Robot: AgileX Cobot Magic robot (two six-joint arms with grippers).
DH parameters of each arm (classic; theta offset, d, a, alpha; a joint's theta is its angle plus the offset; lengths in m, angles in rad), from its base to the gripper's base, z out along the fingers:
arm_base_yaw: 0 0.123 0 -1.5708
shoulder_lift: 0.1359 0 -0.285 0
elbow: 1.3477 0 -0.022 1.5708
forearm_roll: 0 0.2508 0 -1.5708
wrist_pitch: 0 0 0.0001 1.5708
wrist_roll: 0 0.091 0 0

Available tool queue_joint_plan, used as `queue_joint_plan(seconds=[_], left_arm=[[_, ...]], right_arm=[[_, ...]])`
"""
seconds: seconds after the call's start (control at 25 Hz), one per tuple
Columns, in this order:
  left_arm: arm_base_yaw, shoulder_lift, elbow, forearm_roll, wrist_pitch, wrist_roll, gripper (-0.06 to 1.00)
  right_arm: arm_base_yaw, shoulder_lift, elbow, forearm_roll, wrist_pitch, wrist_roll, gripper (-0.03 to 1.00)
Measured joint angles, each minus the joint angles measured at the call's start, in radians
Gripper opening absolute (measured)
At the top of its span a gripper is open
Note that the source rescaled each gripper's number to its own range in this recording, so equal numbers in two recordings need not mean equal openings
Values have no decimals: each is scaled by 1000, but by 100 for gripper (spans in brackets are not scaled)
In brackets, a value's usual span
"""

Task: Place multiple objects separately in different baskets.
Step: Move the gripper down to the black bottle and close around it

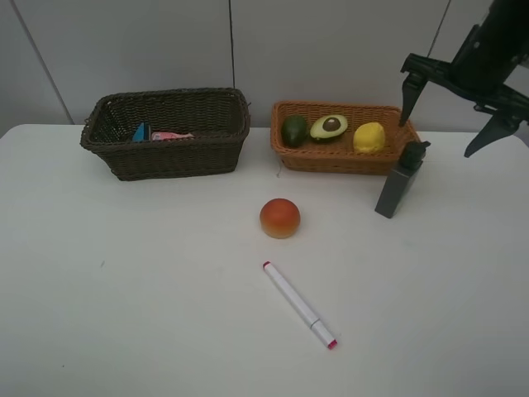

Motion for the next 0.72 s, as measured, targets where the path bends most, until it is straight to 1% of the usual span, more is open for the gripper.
queue_joint_plan(seconds=[0.24,0.48,0.72], left_arm=[[0,0,0,0,0,0,97],[0,0,0,0,0,0,97],[0,0,0,0,0,0,97]], right_arm=[[2,32,34,0,-13,-5,99],[8,69,37,1,-91,-31,99],[14,141,37,8,-137,-58,99]])
